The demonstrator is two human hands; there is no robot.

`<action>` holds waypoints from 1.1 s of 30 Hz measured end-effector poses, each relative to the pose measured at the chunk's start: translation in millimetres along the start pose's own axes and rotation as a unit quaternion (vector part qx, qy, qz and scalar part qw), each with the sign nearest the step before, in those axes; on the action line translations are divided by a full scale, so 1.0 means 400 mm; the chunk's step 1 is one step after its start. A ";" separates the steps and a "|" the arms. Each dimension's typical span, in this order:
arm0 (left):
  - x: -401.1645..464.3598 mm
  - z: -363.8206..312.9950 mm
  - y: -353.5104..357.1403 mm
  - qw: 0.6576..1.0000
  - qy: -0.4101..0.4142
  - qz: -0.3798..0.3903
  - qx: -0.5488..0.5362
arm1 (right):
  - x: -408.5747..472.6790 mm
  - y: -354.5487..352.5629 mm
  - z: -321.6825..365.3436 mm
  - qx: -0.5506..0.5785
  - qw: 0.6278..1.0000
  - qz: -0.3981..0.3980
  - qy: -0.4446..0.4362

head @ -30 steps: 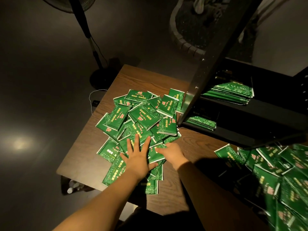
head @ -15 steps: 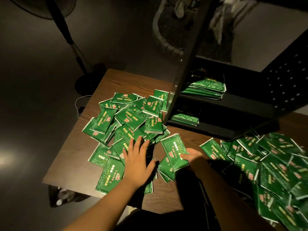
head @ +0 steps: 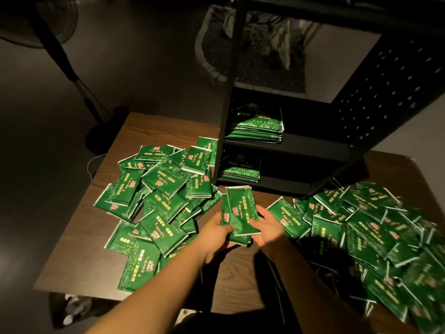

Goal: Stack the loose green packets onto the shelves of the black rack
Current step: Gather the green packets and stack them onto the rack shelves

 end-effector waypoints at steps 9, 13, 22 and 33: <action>0.001 -0.034 0.042 0.989 0.015 -0.026 -0.146 | -0.047 0.054 0.006 -0.012 0.999 0.023 -0.032; -0.004 -0.047 0.060 0.986 0.026 0.021 -0.163 | -0.047 -0.003 0.018 0.061 0.997 -0.026 -0.031; 0.016 -0.109 -0.004 0.985 0.093 0.031 0.142 | -0.077 -0.139 0.189 -0.378 0.914 -0.042 -0.145; 0.026 -0.122 -0.033 0.917 0.191 -0.097 0.337 | -0.062 -0.090 0.134 -0.413 0.887 -0.066 -0.194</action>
Point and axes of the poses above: each hand's wrist, its own x-axis towards the middle knuckle, its own y-axis out of the palm, z = x × y, the point moved 10 cm from there along x, towards the middle knuckle, and after that the axes turned 3 degrees about x, right-handed, at the moved point
